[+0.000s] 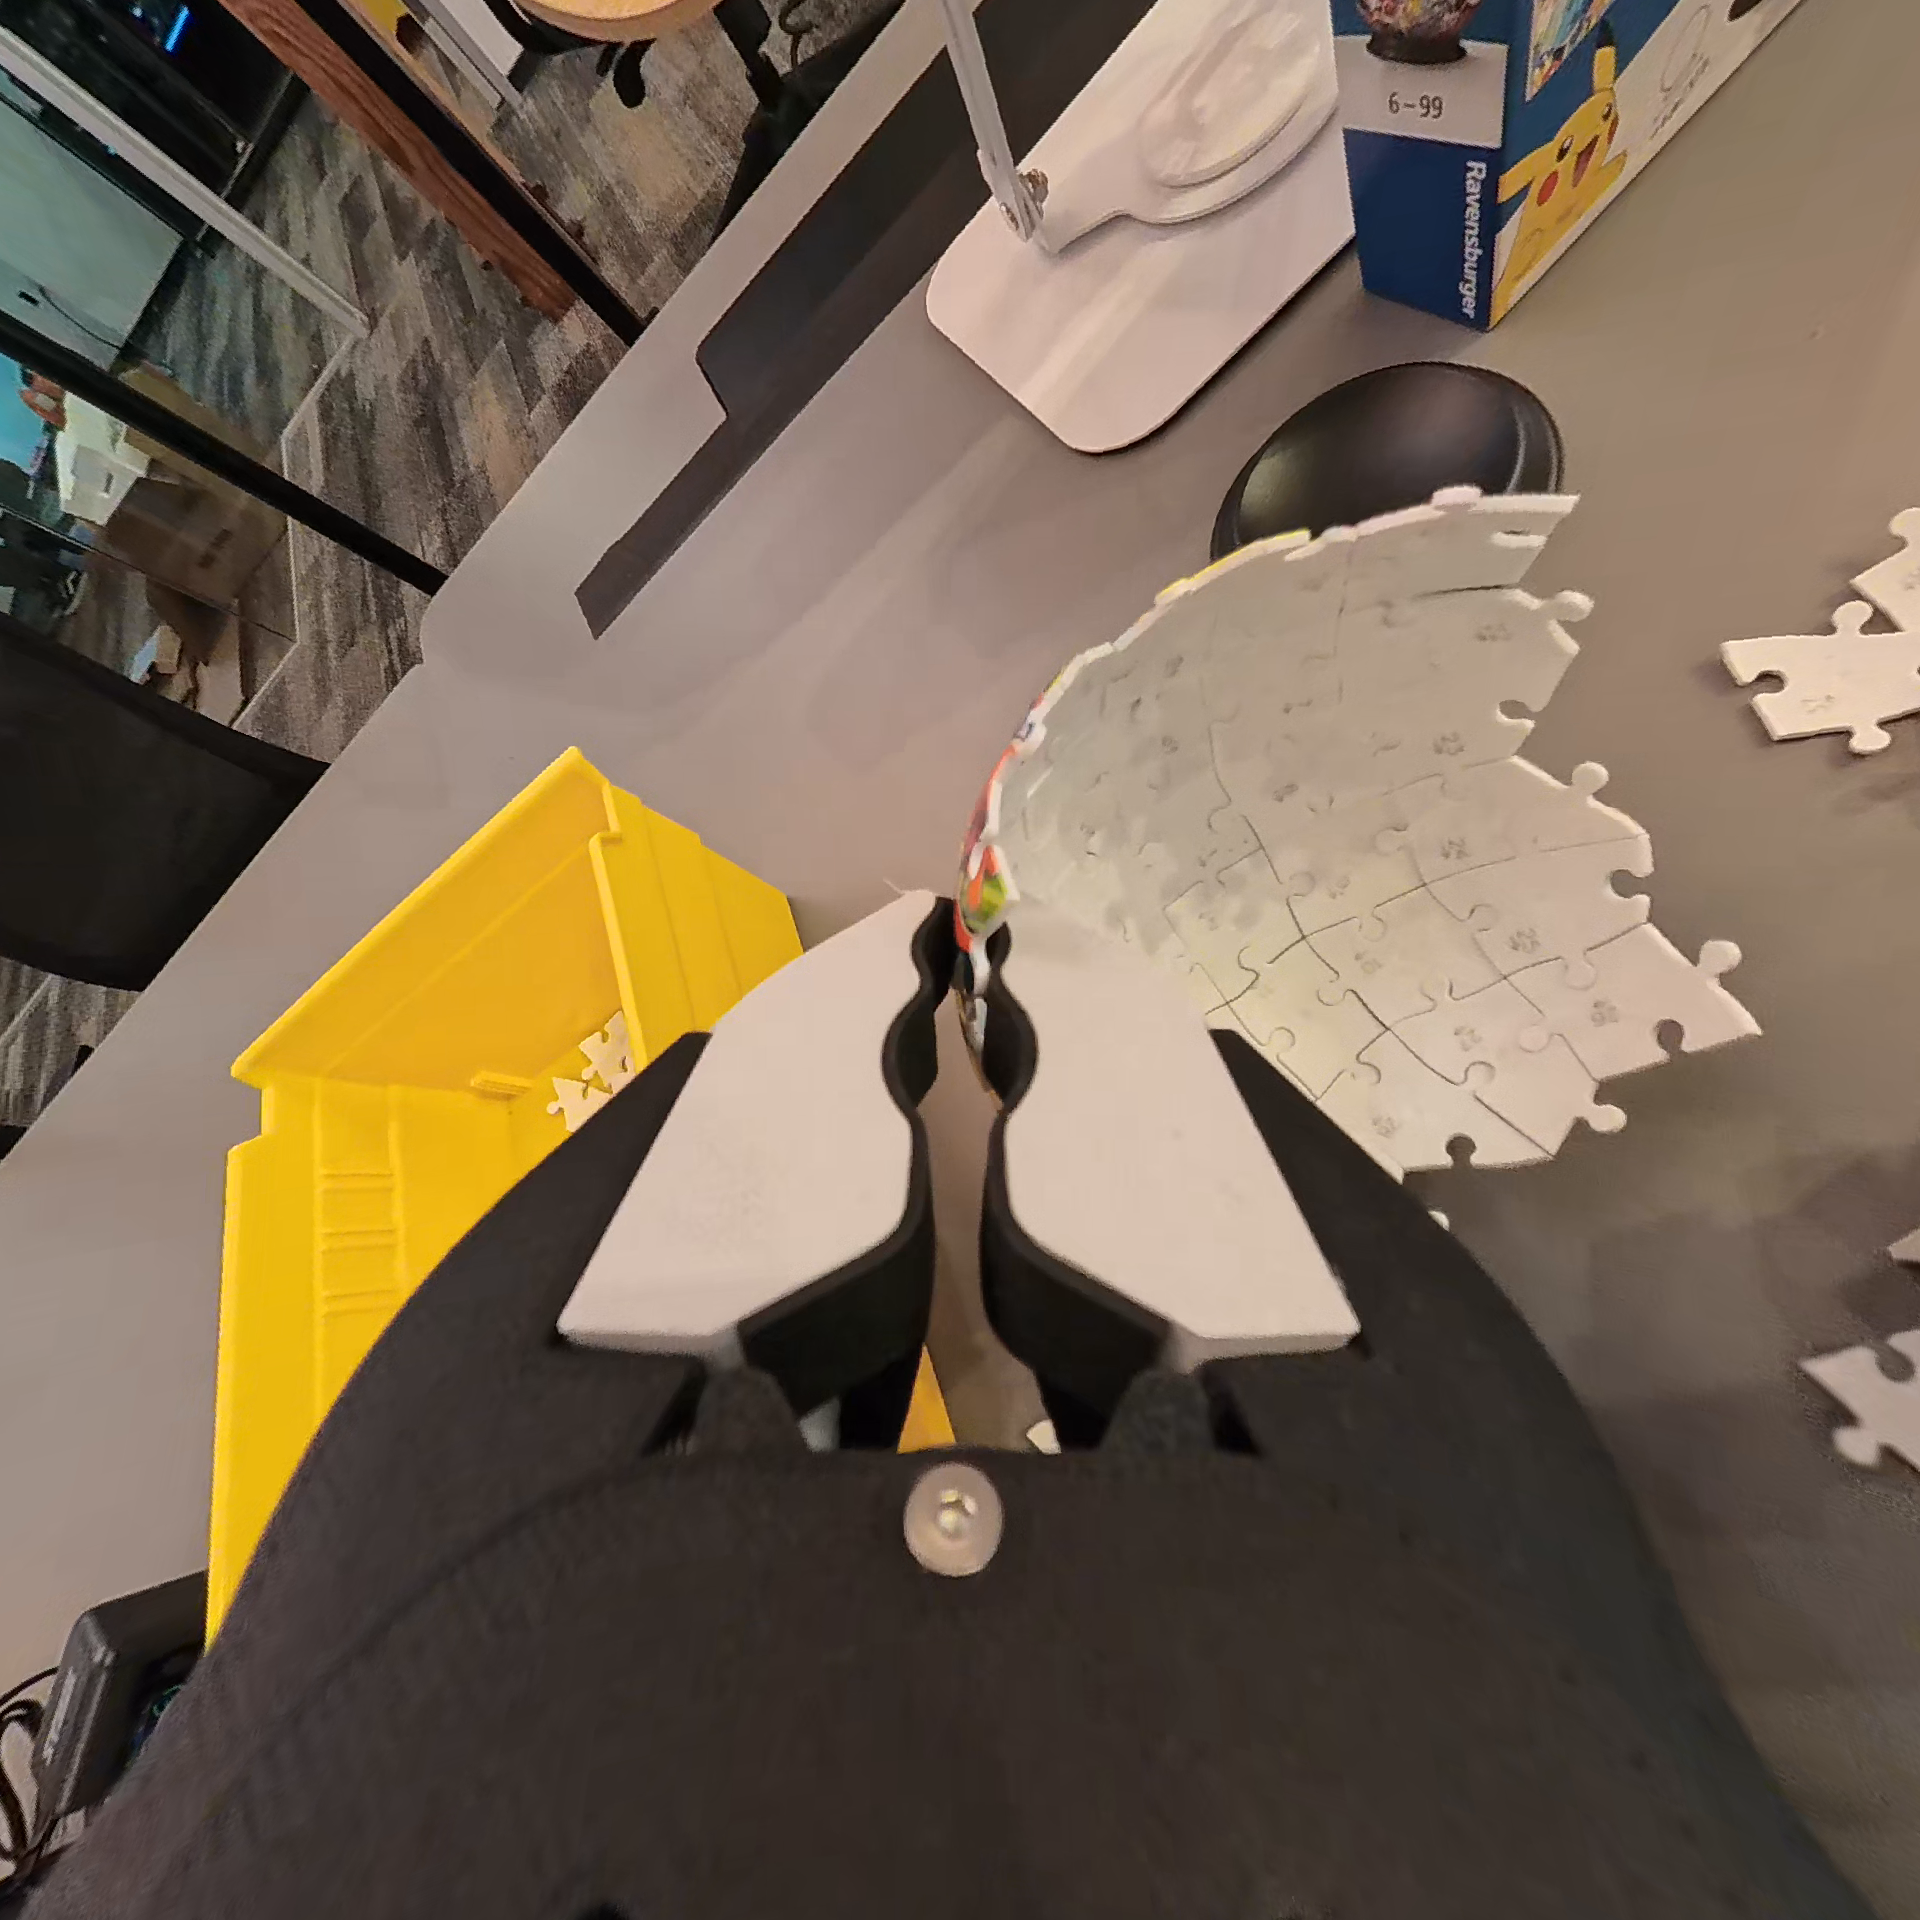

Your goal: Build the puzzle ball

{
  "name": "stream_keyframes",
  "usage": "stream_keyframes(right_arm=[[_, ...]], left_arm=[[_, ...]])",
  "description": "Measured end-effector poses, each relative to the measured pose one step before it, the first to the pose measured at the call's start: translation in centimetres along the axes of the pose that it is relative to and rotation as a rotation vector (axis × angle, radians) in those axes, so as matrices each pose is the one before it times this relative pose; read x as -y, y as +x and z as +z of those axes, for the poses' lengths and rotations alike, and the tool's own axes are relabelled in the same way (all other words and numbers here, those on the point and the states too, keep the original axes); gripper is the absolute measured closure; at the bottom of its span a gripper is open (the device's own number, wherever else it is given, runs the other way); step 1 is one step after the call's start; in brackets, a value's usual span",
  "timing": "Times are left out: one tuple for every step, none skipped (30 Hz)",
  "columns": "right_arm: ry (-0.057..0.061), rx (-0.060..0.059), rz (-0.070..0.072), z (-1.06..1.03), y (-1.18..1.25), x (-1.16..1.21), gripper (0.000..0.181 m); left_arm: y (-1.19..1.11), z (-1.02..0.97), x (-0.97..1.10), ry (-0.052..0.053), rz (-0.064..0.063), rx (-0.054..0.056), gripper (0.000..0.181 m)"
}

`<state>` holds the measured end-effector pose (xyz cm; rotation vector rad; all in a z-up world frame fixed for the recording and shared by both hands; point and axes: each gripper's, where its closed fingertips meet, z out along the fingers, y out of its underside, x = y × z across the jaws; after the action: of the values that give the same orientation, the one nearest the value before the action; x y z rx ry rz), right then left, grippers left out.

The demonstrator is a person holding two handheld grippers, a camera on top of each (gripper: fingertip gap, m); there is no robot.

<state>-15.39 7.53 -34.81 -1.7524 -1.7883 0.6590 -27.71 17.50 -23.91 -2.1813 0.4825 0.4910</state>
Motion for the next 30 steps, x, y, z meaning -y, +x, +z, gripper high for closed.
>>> stream_keyframes(right_arm=[[-0.0026,0.0002,0.0012,-0.065,0.049,-0.062,0.169],[-0.0031,0.0012,0.0002,-0.055,0.022,-0.067,0.169],[-0.0044,0.0011,0.0012,-0.071,0.027,-0.079,0.168],[-0.0043,0.0040,0.0001,-0.063,-0.006,-0.084,0.168],[-0.0037,0.0059,-0.0008,-0.074,-0.046,-0.076,0.168],[-0.0042,0.0080,0.0004,-0.057,-0.085,-0.075,0.168],[-0.0050,0.0072,0.0016,-0.070,-0.061,-0.081,0.168],[-0.0049,0.0056,-0.0006,-0.069,-0.035,-0.094,0.167],[-0.0042,0.0041,-0.0016,-0.071,-0.026,-0.076,0.167],[-0.0025,0.0022,0.0003,-0.058,-0.004,-0.067,0.166],[-0.0001,0.0014,0.0019,-0.041,0.016,-0.034,0.166],[0.0018,0.0025,0.0040,-0.035,0.005,-0.015,0.165],[0.0049,0.0032,0.0082,-0.051,0.026,0.046,0.163],[0.0089,0.0020,0.0123,-0.083,0.073,0.112,0.162],[0.0093,-0.0015,0.0130,-0.124,0.178,0.133,0.160],[0.0117,-0.0065,0.0101,-0.194,0.296,0.195,0.159],[0.0150,-0.0138,0.0094,-0.270,0.465,0.259,0.159],[0.0167,-0.0153,0.0120,-0.309,0.552,0.279,0.159],[0.0174,-0.0090,0.0171,-0.309,0.507,0.275,0.159],[0.0139,-0.0036,0.0210,-0.256,0.416,0.201,0.159],[0.0100,-0.0067,0.0176,-0.199,0.434,0.126,0.159],[0.0084,-0.0116,0.0076,-0.186,0.423,0.099,0.158],[0.0050,-0.0177,-0.0004,-0.163,0.443,0.063,0.158],[0.0073,-0.0218,-0.0005,-0.179,0.503,0.133,0.158],[0.0154,-0.0204,0.0061,-0.208,0.529,0.288,0.158],[0.0183,-0.0177,0.0137,-0.207,0.554,0.378,0.157],[0.0198,-0.0178,0.0151,-0.190,0.569,0.435,0.157],[0.0181,-0.0169,0.0140,-0.152,0.541,0.417,0.156],[0.0151,-0.0181,0.0125,-0.083,0.552,0.409,0.156],[0.0117,-0.0241,0.0074,-0.019,0.611,0.391,0.156]], left_arm=[[-0.028,0.026,-0.029,-0.0024,-0.0007,0.0004,0.178],[-0.021,0.020,-0.006,-0.0011,0.0010,-0.0006,0.178],[0.009,0.018,-0.002,-0.0014,0.0014,-0.0008,0.178],[0.044,0.033,-0.009,-0.0018,0.0017,-0.0024,0.178],[0.079,0.033,-0.017,-0.0031,0.0013,-0.0033,0.178],[0.070,0.027,-0.004,-0.0030,0.0019,-0.0027,0.178],[0.054,0.025,-0.006,-0.0032,0.0021,-0.0016,0.178],[0.037,0.024,0.018,-0.0022,0.0027,-0.0004,0.178],[0.015,0.008,0.015,-0.0023,0.0022,-0.0003,0.178],[0.003,0.012,0.023,-0.0013,-0.0002,0.0002,0.178],[0.014,0.022,0.025,-0.0013,-0.0016,-0.0007,0.178],[0.051,0.028,-0.007,-0.0026,-0.0001,-0.0025,0.178],[0.057,0.025,-0.005,-0.0029,0.0008,-0.0029,0.178],[0.052,0.026,-0.003,-0.0022,0.0010,-0.0014,0.178],[-0.005,0.010,0.002,-0.0011,0.0006,0.0014,0.178],[-0.001,0.017,0.006,-0.0013,0.0009,0.0008,0.178],[-0.011,-0.005,0.009,-0.0007,0.0012,0.0003,0.178],[-0.032,-0.013,0.020,0.0000,-0.0015,0.0003,0.178],[-0.035,-0.025,0.034,0.0017,-0.0028,-0.0005,0.178],[-0.046,-0.015,0.018,0.0009,-0.0030,0.0000,0.178],[-0.024,-0.008,-0.021,-0.0006,-0.0027,-0.0007,0.178],[-0.009,0.011,-0.003,-0.0005,-0.0017,-0.0010,0.178],[0.028,0.015,-0.007,0.0004,0.0003,-0.0015,0.178],[0.028,0.035,-0.046,-0.0022,-0.0017,-0.0015,0.178],[0.039,0.035,-0.045,-0.0030,-0.0022,-0.0015,0.178],[0.050,0.033,-0.009,-0.0013,0.0005,-0.0011,0.178],[0.069,-0.003,0.018,-0.0009,0.0014,-0.0020,0.178],[0.076,-0.011,0.028,-0.0009,0.0011,-0.0020,0.178],[0.061,-0.023,0.061,-0.0007,0.0007,-0.0012,0.178],[0.053,-0.024,0.058,-0.0001,0.0001,-0.0008,0.178]])
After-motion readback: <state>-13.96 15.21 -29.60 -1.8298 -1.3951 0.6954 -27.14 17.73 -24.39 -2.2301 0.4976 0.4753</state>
